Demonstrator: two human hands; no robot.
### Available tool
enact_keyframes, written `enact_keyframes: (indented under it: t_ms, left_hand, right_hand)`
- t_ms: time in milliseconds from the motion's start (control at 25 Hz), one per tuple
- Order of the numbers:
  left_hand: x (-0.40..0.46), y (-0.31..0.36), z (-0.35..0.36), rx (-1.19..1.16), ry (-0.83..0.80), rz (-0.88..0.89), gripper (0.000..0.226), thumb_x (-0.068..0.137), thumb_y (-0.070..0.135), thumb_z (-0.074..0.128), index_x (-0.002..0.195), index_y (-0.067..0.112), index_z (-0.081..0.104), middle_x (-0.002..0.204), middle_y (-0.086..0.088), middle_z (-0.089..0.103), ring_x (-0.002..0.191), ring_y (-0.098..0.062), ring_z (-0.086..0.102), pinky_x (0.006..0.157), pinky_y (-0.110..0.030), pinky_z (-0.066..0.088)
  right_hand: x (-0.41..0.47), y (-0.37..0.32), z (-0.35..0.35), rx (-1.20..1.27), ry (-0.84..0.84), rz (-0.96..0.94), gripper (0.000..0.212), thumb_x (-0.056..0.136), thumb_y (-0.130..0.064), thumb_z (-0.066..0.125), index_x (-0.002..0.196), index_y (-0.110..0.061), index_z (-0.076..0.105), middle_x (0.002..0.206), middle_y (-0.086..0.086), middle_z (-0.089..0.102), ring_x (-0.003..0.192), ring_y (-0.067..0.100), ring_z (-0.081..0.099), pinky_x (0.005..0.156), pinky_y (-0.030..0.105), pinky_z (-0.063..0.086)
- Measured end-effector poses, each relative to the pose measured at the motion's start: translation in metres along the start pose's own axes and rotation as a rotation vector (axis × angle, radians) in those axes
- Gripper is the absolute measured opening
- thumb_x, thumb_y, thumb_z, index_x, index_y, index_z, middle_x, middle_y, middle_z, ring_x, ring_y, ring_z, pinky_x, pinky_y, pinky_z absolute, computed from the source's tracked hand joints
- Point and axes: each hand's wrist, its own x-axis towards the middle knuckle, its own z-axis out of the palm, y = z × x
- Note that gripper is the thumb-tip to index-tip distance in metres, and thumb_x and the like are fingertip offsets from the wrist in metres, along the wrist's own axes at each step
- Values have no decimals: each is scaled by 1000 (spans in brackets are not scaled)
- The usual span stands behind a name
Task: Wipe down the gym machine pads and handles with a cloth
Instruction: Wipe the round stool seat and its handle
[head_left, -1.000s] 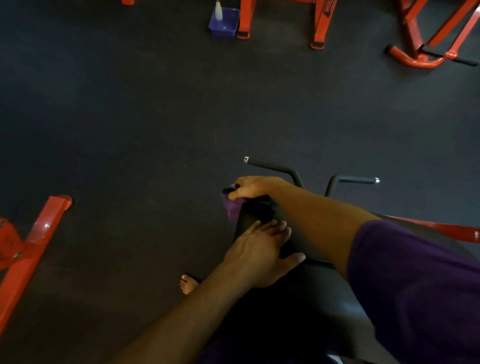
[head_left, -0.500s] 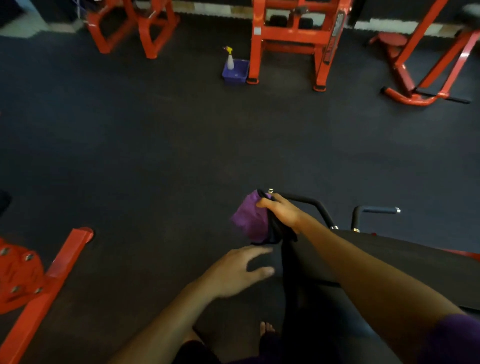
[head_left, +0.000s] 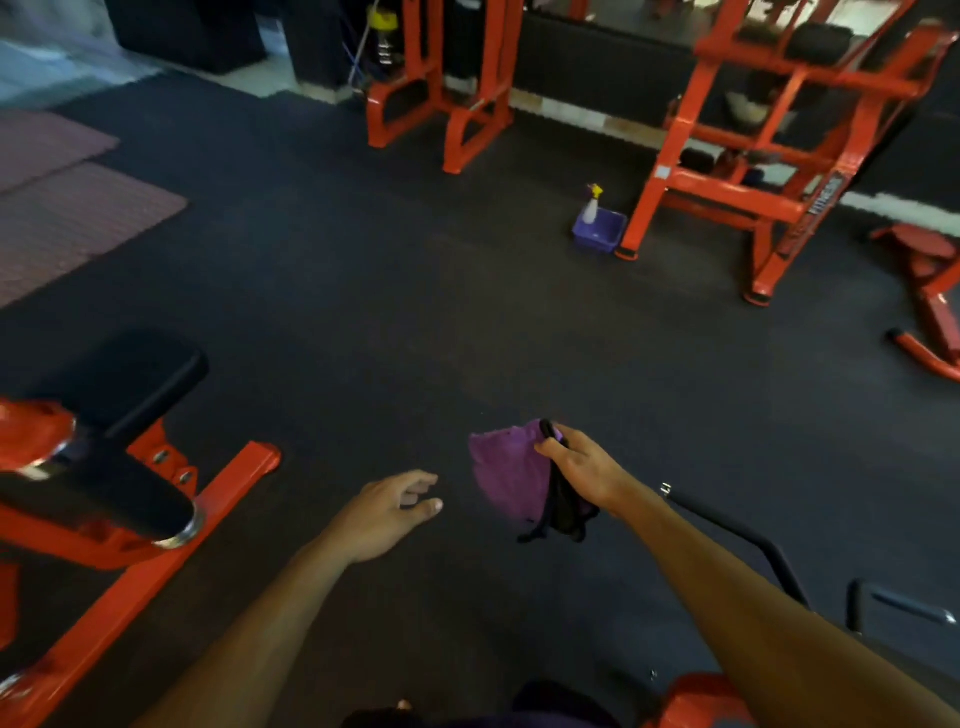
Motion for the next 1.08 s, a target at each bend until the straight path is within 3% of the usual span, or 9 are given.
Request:
enact_keyframes:
  t_ms: [200,320,440,520,640,760,920,1080]
  left_hand:
    - [48,-6,-54,-8,124,-59,44,97,48,65,137,31,61,133,12,65,119,-3,62,103,-30,49]
    - [97,3,-73,-15,164,-100,43,98,47,65,137,30,60,131,11,65,118,-5,61,102,-32,50]
    - [155,25,-85,-59,238,-122,38,100,44,63,135,28,61,128,10,63,112,-4,60,93,-28,47]
    - [193,43,-92,-67,258,-154,36,101,43,62,133,28,61,127,10,63,108,-4,59,90,-28,45]
    - [260,76,-106,-40,203,-109,34,99,45,64,130,33,62,125,13,65,111,-4,62,91,-28,49]
    - [332,115,-120,8,154,-38,32,98,46,64,129,37,62,124,16,64,111,-2,63,87,-26,48]
    - [430,174,-121,88,65,73,34,98,43,65,131,37,61,125,16,65,110,0,63,93,-30,53]
    - [548,233,-109,129,-63,175,37,98,41,67,133,37,59,127,14,63,111,-2,63,94,-31,53]
  right_hand:
    - [73,-30,5,-94,-29,-97,19,103,-29,49,106,-21,65,110,1,69,103,19,65,92,40,50]
    - [130,-39,-3,-136,-6,-137,24,103,-26,51,114,-8,62,111,6,64,102,23,61,90,39,48]
    - [188,-42,-29,-126,29,-155,21,102,-23,53,97,-2,57,83,4,58,71,15,53,68,33,43]
    - [217,-41,-57,-111,57,-124,21,101,-21,55,86,-6,53,72,-4,51,60,6,46,62,28,38]
    - [255,-38,-113,-135,120,-124,17,99,-20,58,85,-10,57,74,-3,57,62,9,51,62,32,42]
    - [286,-29,-170,-164,200,-123,7,95,-18,62,88,-19,64,84,-1,68,77,18,65,69,40,54]
    - [311,-10,-241,-121,329,-66,18,89,-14,66,99,-28,71,91,-11,72,84,4,69,71,28,60]
    - [340,14,-318,-111,424,39,27,90,-15,66,113,-30,68,101,-14,70,89,2,68,69,19,57]
